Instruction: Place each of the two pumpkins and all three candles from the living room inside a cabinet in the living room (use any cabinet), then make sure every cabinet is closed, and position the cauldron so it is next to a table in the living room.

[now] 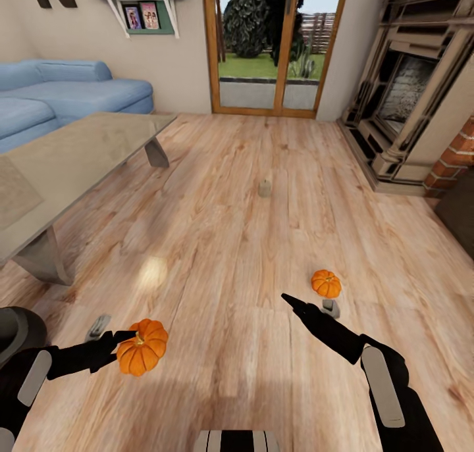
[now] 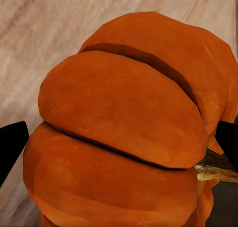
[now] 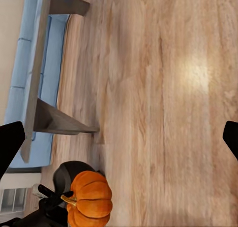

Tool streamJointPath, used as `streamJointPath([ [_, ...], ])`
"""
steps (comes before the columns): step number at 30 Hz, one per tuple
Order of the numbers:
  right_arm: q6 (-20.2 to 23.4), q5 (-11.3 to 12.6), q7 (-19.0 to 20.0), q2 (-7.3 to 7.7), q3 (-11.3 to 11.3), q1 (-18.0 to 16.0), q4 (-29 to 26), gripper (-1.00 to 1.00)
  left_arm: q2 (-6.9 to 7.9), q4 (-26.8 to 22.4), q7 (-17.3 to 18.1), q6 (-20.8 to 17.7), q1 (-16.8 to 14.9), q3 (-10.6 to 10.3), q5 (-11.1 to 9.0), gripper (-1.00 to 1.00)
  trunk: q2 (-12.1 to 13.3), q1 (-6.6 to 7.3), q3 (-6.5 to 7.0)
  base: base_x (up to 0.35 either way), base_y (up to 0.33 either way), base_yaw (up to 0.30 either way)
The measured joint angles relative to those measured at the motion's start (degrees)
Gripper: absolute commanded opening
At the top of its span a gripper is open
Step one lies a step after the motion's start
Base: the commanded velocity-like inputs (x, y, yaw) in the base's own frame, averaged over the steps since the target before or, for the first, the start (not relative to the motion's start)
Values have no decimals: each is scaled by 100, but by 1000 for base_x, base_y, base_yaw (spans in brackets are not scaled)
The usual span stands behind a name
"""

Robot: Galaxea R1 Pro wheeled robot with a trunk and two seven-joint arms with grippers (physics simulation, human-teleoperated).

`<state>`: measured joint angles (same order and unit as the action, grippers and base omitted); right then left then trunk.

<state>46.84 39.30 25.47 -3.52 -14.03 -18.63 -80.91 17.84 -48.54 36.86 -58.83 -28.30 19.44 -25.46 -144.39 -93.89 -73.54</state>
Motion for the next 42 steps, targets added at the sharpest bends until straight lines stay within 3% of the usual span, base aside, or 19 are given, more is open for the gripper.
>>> streamJointPath([
  [25, -15, -5, 1, -9, 21, 0, 313, 100, 3, -5, 59, 52, 1, 8, 36, -100, 33, 64, 554, 0, 0, -266],
  [28, -16, 1, -3, -9, 21, 0, 351, 100, 2, -7, 474, 70, 0, 0, -7, -100, 37, 72, 620, 0, 0, -278],
  [32, -23, -3, 0, -9, 31, 0, 363, 100, 22, -6, 830, 109, 0, 0, 49, -100, 38, 72, 621, 0, 0, -206],
  [42, -376, -18, 2, 0, 27, 0, 917, 100, 24, -6, 827, 133, 1, -5, 47, -100, 38, 72, 621, 189, 0, -24],
])
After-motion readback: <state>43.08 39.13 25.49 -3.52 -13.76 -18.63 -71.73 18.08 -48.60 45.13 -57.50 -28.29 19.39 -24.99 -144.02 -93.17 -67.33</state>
